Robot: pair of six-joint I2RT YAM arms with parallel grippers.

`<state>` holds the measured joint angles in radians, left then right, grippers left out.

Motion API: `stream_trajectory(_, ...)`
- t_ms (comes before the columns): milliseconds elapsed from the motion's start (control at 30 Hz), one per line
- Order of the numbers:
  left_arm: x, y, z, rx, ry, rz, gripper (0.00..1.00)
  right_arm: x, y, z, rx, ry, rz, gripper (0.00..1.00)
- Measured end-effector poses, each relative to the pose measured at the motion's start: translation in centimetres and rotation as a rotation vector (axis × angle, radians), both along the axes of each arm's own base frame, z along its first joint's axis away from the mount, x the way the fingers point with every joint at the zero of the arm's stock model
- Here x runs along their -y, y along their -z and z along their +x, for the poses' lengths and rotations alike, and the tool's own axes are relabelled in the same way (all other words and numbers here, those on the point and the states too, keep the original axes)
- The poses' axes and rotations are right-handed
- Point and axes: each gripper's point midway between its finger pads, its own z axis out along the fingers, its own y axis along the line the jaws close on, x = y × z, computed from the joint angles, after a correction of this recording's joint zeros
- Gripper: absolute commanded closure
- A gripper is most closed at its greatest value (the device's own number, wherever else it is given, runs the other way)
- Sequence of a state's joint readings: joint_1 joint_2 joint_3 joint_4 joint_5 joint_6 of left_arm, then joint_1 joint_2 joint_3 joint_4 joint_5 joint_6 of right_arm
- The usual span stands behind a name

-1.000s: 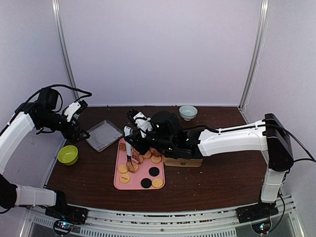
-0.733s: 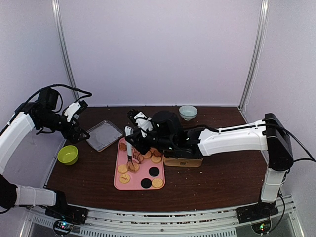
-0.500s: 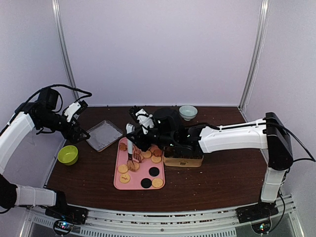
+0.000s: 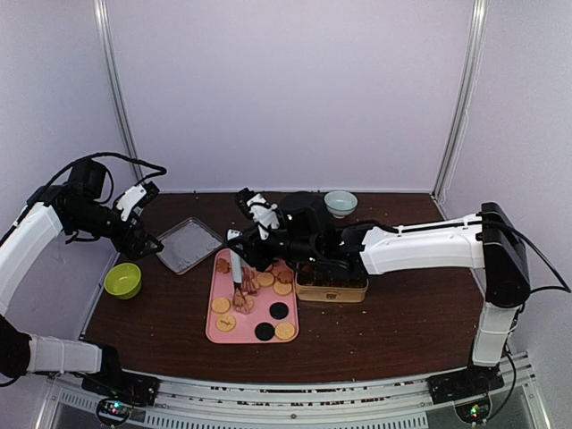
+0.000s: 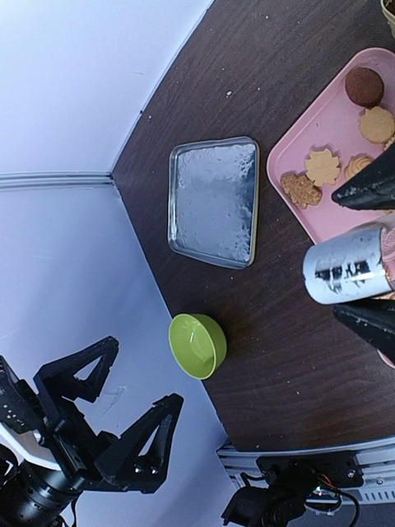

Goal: Pack the cookies
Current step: Pick up the fake cookies from the plate, then place the fake cookies in the empty pocket of the box.

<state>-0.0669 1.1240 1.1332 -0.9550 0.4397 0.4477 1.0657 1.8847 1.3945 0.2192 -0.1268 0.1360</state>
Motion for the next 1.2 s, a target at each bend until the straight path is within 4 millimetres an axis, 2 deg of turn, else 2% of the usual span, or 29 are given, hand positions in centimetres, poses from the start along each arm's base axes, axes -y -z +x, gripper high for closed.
stream_trajectory(133, 0.1, 0.0, 0.0, -0.001, 0.002, -0.003, 0.03, 0.0, -0.7, 0.4, 0.008, 0.007, 0.02, 0.72)
stream_trajectory(267, 0.1, 0.0, 0.0, -0.001, 0.004, -0.005, 0.04, 0.3, -1.7, 0.4, 0.02, 0.017, 0.034, 0.84)
stream_trajectory(433, 0.1, 0.0, -0.1, -0.001, 0.007, -0.005, 0.04, 1.7, -3.5, 0.2, 0.043, 0.046, 0.056, 0.93)
stream_trajectory(567, 0.2, 0.1, -0.1, -0.005, 0.009, -0.006, 0.04, 2.3, -4.6, 0.2, 0.057, 0.061, 0.07, 0.96)
stream_trajectory(800, 0.2, 0.1, -0.1, -0.007, 0.011, -0.008, 0.04, 3.2, -4.5, 0.4, 0.076, 0.087, 0.046, 0.97)
stream_trajectory(867, 0.2, 0.0, -0.1, -0.007, 0.011, -0.009, 0.05, 4.1, -5.0, 0.7, 0.087, 0.106, 0.041, 0.97)
stream_trajectory(1000, 0.2, 0.1, -0.1, -0.011, 0.012, -0.01, 0.05, 7.1, -7.8, 1.7, 0.122, 0.16, 0.069, 0.98)
stream_trajectory(1200, 0.3, 0.1, -0.2, -0.016, 0.016, -0.015, 0.06, 14.0, -12.0, 3.2, 0.187, 0.293, 0.122, 0.98)
